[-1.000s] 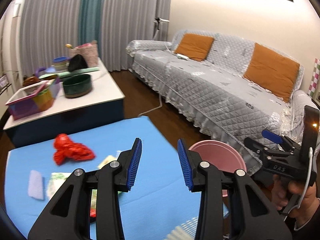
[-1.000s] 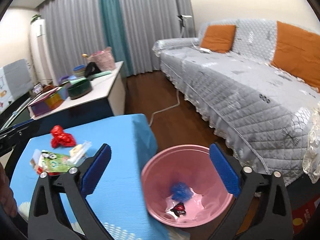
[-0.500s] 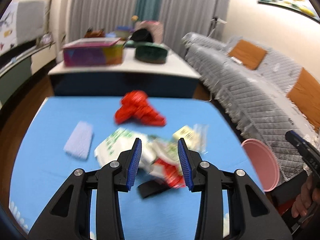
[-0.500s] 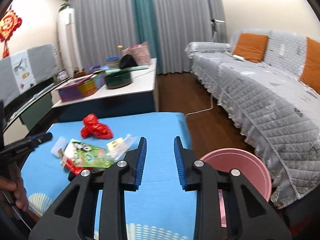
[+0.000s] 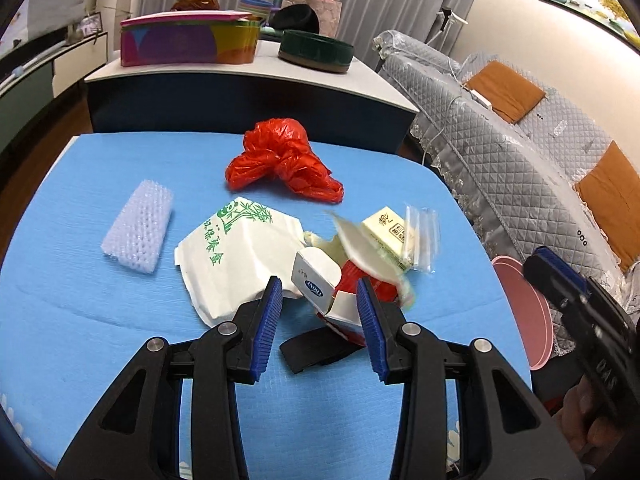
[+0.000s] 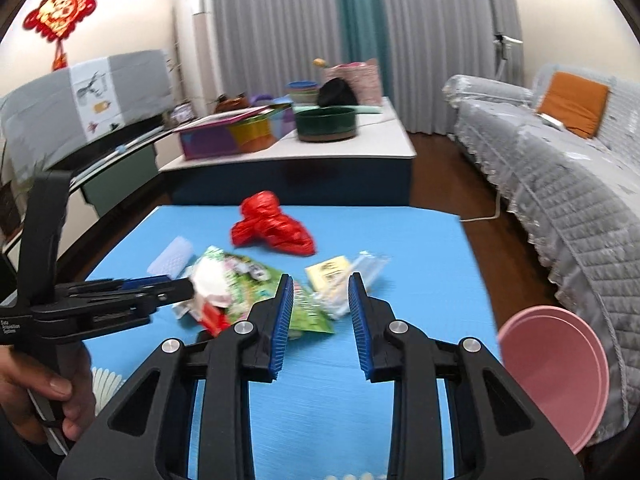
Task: Collect trash
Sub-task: 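Grasp the green panda snack bag with the right tool while the left tool grasps the red carton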
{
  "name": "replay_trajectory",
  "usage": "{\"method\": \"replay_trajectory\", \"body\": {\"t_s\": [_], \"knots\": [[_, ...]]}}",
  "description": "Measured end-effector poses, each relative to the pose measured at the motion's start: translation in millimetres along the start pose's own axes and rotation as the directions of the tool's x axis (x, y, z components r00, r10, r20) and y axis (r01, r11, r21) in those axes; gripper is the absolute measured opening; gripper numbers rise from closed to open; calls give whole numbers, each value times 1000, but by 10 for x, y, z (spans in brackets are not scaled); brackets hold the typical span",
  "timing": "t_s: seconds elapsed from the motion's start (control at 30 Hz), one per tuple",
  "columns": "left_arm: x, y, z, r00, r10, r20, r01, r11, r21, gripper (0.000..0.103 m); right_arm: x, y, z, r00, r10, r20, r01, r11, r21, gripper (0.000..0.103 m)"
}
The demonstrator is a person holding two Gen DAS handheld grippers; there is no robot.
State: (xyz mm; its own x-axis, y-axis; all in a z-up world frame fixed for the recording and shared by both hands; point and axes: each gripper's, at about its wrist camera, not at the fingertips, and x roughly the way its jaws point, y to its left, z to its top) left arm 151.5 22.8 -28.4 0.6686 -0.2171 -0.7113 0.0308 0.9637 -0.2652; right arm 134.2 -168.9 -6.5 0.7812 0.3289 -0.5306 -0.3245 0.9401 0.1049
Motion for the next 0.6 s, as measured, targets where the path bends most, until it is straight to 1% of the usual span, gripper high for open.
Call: {"method": "replay_trajectory", "body": {"t_s": [0.1,0.2,0.3,0.37,0.6], "knots": [[43,29,9,1000,-9,-13,9,1000,-12,39,73,133,-10,1000,31,-7,-31,999,-37,30],[49,31,7,1000,-17,-17,17,1000,-5,39,163,236,-23,998,53,-27,-55,996,-67,34],[42,45,16,1000,-22,-17,22,1000,-5,39,269,292,-25,998,58,-39,-61,995,-83,41],[43,72,20,1000,-25,-18,25,1000,-10,38,360,332,-22,996,70,-54,-75,993,-92,50],[22,166,21,999,-43,-18,43,999,-22,38,655,447,-54,993,46,-111,-63,985,-163,51]]}}
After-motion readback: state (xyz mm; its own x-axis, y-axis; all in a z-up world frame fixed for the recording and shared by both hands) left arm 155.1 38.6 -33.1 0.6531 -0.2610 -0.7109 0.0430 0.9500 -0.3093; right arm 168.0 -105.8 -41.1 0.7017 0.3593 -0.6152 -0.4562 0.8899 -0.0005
